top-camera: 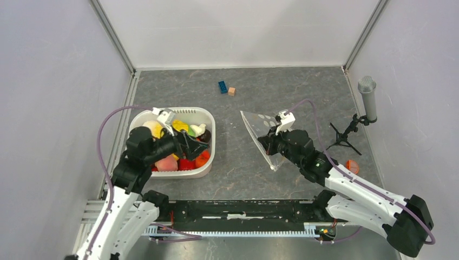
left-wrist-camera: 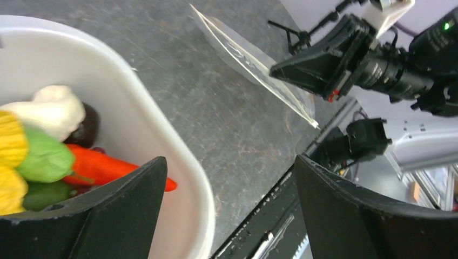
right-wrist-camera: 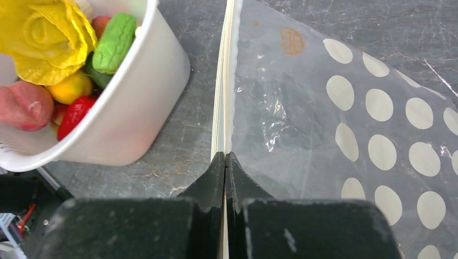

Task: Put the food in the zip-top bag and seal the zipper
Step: Pick up the zipper food storage bag at the center of the board, then open the zipper of the food storage bag.

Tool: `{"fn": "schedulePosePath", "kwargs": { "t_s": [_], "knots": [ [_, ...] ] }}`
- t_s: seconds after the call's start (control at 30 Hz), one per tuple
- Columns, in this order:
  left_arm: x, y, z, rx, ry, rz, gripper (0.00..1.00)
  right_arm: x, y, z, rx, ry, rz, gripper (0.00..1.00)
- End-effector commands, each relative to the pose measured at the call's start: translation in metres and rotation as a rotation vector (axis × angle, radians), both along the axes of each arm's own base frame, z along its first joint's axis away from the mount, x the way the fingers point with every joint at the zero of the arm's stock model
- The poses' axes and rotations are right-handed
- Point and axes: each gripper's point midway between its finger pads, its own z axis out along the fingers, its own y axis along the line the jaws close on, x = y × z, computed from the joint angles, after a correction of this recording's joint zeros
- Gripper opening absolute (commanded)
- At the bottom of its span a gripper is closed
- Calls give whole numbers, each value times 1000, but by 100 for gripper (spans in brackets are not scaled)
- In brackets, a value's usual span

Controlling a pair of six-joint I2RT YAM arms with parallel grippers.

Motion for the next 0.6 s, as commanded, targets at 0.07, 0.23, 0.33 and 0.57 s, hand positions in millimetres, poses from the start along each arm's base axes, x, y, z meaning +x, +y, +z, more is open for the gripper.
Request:
{"fn": "schedulePosePath", "kwargs": {
  "t_s": [0.07, 0.23, 0.33, 0.57],
  "knots": [
    [1, -56, 11, 17, -36, -84, 90, -2, 4, 25, 101, -24, -6, 0],
    [1, -111, -11, 49, 54, -106, 88, -5, 4, 26, 120, -19, -11, 0],
    [6, -135, -22, 74, 73, -87, 87, -6, 2, 27, 119, -23, -15, 0],
    [32, -166, -19, -65, 79, -10, 84, -9, -5, 29, 125, -35, -31, 0]
  ]
}}
